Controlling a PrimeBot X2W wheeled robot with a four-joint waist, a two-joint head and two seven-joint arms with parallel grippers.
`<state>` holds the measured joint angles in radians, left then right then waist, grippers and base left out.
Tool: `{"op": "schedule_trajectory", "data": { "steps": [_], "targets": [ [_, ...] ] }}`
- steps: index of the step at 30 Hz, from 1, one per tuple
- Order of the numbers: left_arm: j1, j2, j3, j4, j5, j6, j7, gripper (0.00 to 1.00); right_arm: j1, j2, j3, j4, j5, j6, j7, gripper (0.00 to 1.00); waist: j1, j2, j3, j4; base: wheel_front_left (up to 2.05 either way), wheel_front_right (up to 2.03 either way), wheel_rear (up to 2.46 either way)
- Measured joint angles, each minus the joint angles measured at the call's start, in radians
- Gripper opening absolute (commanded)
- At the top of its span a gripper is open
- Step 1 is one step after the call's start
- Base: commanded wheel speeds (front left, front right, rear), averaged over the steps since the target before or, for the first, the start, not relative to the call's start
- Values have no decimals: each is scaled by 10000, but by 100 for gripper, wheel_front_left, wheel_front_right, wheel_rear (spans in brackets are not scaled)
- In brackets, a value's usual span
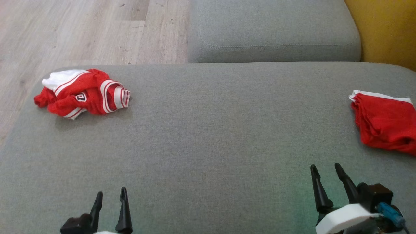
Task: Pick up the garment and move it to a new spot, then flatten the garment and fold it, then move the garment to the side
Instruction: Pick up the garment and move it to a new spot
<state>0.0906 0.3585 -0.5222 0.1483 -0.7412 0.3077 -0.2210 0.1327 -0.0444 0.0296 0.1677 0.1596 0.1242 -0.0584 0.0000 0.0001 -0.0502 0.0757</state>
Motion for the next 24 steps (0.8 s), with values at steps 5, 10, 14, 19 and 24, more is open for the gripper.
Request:
{"op": "schedule_trajectory", "data": {
  "steps": [5, 10, 14, 19, 24],
  "targets": [
    [-11, -4, -31, 8, 2, 0, -2, 100, 2, 0, -8, -12, -15, 0, 13, 100, 0, 0, 11, 38, 0, 0, 0],
    [-23, -15, -75, 8, 2, -2, 0, 100, 28, 0, -31, -94, -25, 0, 15, 100, 0, 0, 11, 320, 0, 0, 0],
    [-57, -12, -111, -2, 6, -2, 2, 100, 45, 2, -92, -148, -25, 0, 27, 100, 0, 0, 8, 827, 0, 0, 0],
    [-87, 65, -102, -130, 15, 13, 56, 100, 44, 4, -54, -186, -4, 0, 23, 100, 0, 0, -7, 1784, 0, 0, 0],
    [-82, 261, -44, -387, 31, 148, 176, 100, 41, 8, 71, -173, 79, 0, -35, 100, 0, 0, -38, 3191, 0, 0, 0]
  ]
}}
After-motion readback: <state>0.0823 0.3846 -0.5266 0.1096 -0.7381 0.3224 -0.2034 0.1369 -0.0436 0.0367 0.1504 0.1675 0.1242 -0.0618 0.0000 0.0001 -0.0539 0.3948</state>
